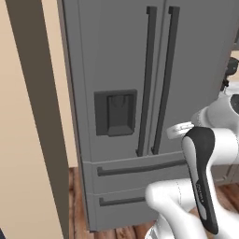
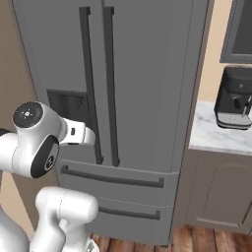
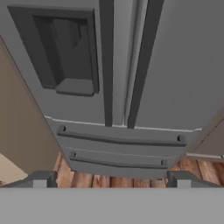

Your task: Take the donut and cupcake from the fridge and place them on the empty tray on the dining counter.

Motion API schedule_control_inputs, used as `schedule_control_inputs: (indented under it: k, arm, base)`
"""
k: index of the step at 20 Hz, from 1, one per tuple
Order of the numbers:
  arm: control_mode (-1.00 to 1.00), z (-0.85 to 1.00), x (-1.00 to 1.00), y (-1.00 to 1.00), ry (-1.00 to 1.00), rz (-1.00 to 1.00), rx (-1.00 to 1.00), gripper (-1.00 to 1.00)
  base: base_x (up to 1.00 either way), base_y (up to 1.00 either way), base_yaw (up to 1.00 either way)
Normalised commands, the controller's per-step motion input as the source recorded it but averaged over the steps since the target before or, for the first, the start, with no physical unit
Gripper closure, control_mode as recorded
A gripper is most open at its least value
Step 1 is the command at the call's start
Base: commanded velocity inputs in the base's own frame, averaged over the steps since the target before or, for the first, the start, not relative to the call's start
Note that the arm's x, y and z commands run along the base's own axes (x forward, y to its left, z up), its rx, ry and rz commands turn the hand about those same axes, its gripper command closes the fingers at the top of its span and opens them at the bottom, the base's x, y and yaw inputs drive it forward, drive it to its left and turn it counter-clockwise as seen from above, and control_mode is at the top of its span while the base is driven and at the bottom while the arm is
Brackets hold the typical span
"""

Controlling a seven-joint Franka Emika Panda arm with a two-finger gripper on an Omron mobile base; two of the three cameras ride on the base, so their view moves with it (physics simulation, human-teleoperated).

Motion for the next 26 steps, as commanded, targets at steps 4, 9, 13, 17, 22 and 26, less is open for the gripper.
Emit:
schedule_control_inputs:
  k: [4, 9, 13, 17, 22, 26]
  arm:
    - [1.0, 0.0, 0.0, 0.0, 0.0, 0.0, 0.0, -1.0]
    - [1.0, 0.0, 0.0, 0.0, 0.0, 0.0, 0.0, -1.0]
    - [1.0, 0.0, 0.0, 0.0, 0.0, 0.0, 0.0, -1.0]
    - [1.0, 0.0, 0.0, 0.0, 0.0, 0.0, 0.0, -1.0]
    - [-1.0, -0.01, 0.09, -0.04, -0.01, 0.0, 0.0, -1.0]
    - [-1.0, -0.05, 0.75, -0.32, -0.16, 0.0, 0.04, -1.0]
  base:
    - [-0.39, 0.0, 0.0]
    - [-0.43, -0.02, 0.0]
    - [-0.44, -0.02, 0.0]
    - [-0.34, -0.02, 0.0]
    - [0.0, 0.0, 0.0]
    - [0.0, 0.0, 0.0]
